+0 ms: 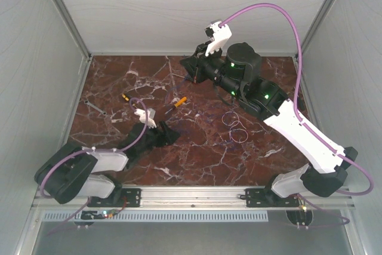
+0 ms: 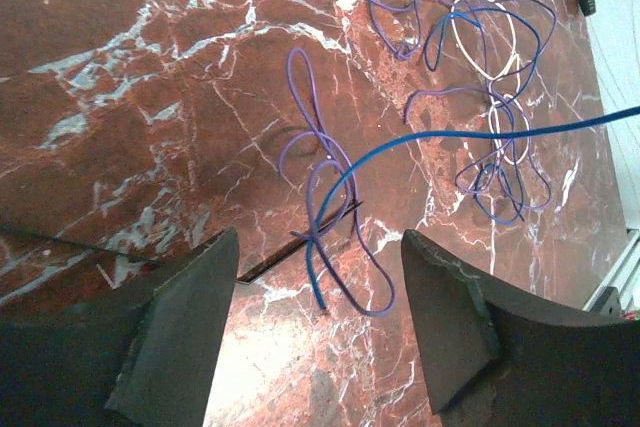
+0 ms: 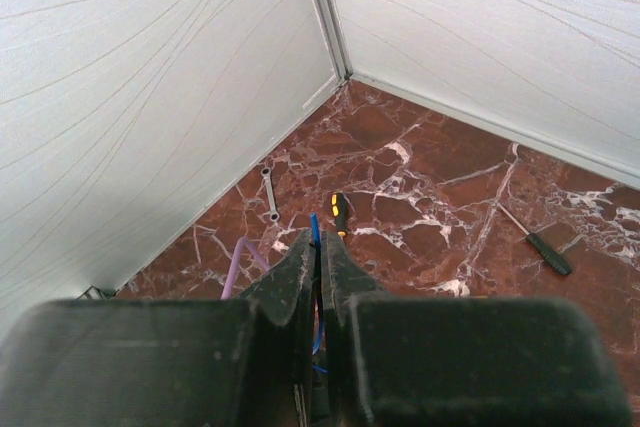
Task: Zip-tie the wires
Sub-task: Untie the cable at the center of the board.
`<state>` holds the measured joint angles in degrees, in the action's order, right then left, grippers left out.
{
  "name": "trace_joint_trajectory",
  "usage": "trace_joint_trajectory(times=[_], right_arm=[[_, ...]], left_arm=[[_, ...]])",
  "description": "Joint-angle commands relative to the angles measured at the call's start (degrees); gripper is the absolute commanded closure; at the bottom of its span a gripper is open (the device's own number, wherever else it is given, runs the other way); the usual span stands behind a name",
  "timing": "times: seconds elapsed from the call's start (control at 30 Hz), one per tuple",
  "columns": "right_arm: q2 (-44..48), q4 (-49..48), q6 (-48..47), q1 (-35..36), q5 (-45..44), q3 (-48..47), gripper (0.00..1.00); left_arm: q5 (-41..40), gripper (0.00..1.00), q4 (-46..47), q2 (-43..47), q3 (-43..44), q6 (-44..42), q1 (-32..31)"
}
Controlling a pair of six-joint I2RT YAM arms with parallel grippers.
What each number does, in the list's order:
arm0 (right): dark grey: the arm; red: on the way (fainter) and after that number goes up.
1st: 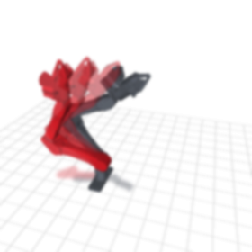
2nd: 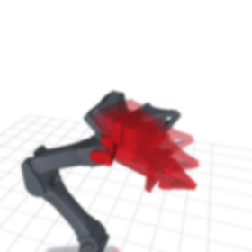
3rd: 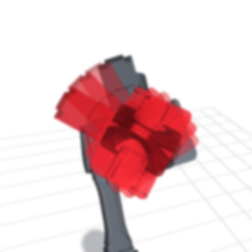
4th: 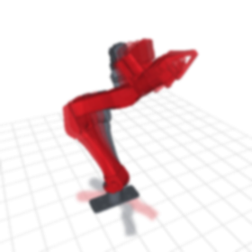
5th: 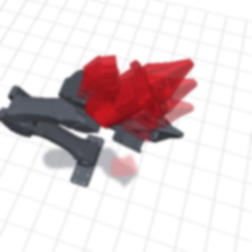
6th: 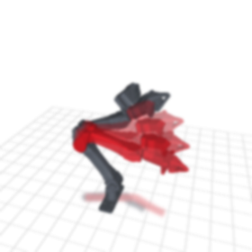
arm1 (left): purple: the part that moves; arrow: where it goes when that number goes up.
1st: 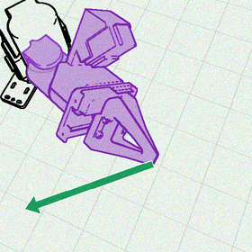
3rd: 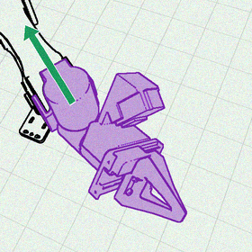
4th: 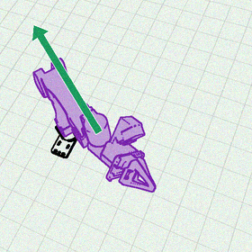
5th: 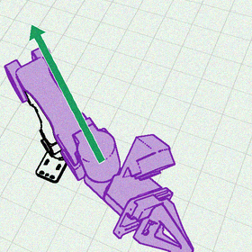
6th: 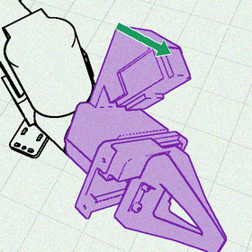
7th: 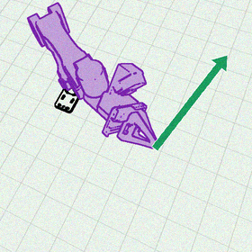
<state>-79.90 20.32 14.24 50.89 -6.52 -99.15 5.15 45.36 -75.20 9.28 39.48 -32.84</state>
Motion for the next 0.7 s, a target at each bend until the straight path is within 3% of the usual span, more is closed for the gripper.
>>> trace_joint_trajectory(times=[0.0, 0.13, 0.2, 0.27, 0.43, 0.67], right_arm=[[1.0, -1.5, -0.8, 0.4, -1.4, 0.3, 1.0], [1.6, -1.3, -1.0, 0.4, -2.7, 0.5, 1.0], [2.0, -1.0, -1.1, 0.4, -4.6, 0.6, 1.0], [2.3, -0.4, -1.1, 0.4, -7.1, 0.6, 1.0], [3.9, 1.0, -1.6, 0.4, -13.6, 0.7, 1.0], [7.0, 1.5, -3.0, 0.4, -18.6, 1.3, 1.0]], left_arm=[[-0.2, 0.39, 6.1, -2.3, 3.3, 0.2, -1.2], [-1.1, 0.64, 6.4, -3.7, 3.4, 0.5, -1.6], [-1.7, 0.85, 6.1, -3.6, 3.3, 0.5, -1.7], [-2.7, 0.95, 5.0, -3.0, 3.2, 0.7, -1.7], [-5.2, 1.0, 0.9, 0.0, 2.5, 0.3, -1.7], [-11.0, 0.97, -5.2, 3.3, 1.6, -0.8, -1.7]])
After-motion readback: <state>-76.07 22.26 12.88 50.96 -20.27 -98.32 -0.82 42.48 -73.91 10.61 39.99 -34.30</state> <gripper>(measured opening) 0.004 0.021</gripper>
